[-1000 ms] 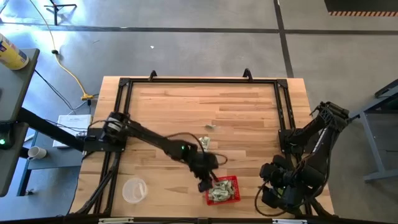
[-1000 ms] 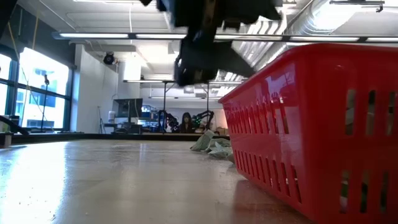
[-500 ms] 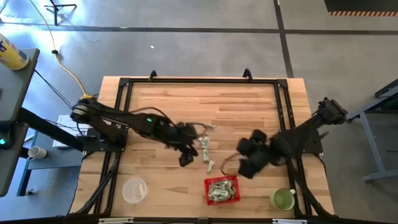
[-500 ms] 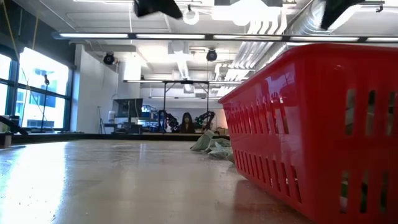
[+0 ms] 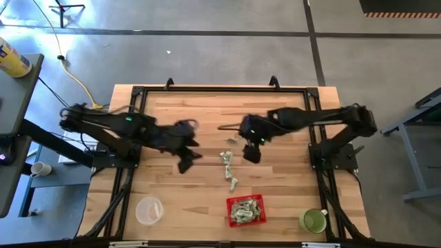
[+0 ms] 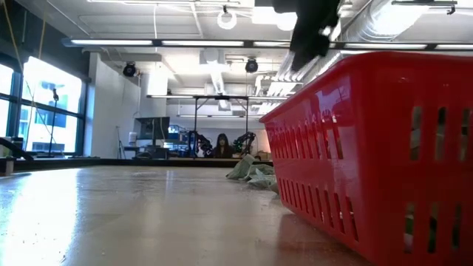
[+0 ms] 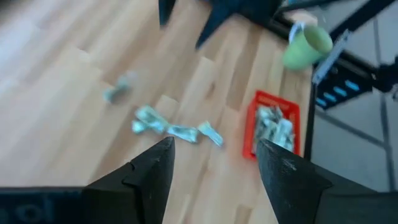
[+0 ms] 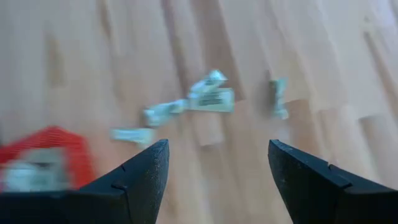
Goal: Pick and place items into bin
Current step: Put the white stevia packet into the red bin
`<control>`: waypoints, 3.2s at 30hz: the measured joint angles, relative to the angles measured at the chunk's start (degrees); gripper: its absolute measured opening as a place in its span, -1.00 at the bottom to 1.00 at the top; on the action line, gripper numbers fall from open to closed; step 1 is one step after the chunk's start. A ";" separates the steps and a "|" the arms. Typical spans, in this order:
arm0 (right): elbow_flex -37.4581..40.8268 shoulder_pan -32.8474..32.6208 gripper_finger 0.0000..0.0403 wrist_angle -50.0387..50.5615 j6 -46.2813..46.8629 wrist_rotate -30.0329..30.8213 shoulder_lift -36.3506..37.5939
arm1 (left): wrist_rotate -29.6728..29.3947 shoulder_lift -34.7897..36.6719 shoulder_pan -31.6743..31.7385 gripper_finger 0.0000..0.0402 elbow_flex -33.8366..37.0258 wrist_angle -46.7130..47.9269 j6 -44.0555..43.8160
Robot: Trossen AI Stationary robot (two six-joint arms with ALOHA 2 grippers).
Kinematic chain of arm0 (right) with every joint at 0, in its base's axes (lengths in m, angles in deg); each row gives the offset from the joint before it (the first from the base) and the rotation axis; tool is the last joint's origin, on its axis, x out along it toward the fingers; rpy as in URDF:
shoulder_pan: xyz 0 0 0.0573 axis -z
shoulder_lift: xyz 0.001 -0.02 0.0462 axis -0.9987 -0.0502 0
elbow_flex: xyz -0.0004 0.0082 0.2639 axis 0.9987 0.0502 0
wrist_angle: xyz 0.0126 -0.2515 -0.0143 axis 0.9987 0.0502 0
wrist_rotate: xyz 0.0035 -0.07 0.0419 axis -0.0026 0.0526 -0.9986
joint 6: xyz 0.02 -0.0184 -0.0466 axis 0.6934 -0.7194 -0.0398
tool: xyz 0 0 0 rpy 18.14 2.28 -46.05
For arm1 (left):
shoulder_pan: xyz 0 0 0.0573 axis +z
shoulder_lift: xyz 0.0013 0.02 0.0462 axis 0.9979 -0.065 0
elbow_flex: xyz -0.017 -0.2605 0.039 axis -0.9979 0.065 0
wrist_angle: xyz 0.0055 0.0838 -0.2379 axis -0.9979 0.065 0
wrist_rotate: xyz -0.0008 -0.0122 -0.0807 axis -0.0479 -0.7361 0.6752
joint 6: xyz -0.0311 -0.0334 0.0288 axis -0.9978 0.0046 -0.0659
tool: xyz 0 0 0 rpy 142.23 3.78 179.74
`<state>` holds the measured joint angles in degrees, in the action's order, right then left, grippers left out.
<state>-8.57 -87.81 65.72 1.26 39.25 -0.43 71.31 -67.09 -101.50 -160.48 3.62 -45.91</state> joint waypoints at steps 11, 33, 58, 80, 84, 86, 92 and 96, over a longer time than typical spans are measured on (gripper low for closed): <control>0.02 2.99 0.31 -8.60 -17.62 9.80 -13.99 | -4.63 13.64 -0.17 0.20 -0.04 13.32 -2.59; 0.04 13.30 0.19 -14.26 -20.73 -0.62 -27.06 | -5.17 15.43 -0.15 0.19 -0.04 13.06 1.85; 0.13 8.17 -0.97 -4.97 -13.75 -7.47 -21.38 | -5.15 15.41 -0.15 0.19 -0.04 11.67 2.03; 0.09 -28.03 -0.85 -1.78 25.42 -0.37 -2.49 | 6.94 -15.15 11.92 0.19 17.33 -21.57 6.35; 0.07 -31.53 -0.67 -2.12 30.79 0.91 -5.30 | 12.60 -19.29 14.96 0.19 17.22 -21.83 6.22; 0.07 -32.87 -0.58 -3.97 31.51 -0.62 -6.44 | 14.80 -20.61 15.70 0.19 17.22 -22.81 6.03; 0.09 -35.84 -0.41 -5.79 33.37 3.31 -8.83 | 15.69 -22.10 16.40 0.19 17.16 -27.85 6.07; 0.02 -39.06 -0.29 -0.61 40.38 5.86 -8.32 | 15.68 -22.08 16.36 0.19 17.07 -28.87 6.09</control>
<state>-8.55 -126.87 65.11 41.64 45.10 -8.75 86.99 -89.17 -85.15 -143.41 -25.25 -39.82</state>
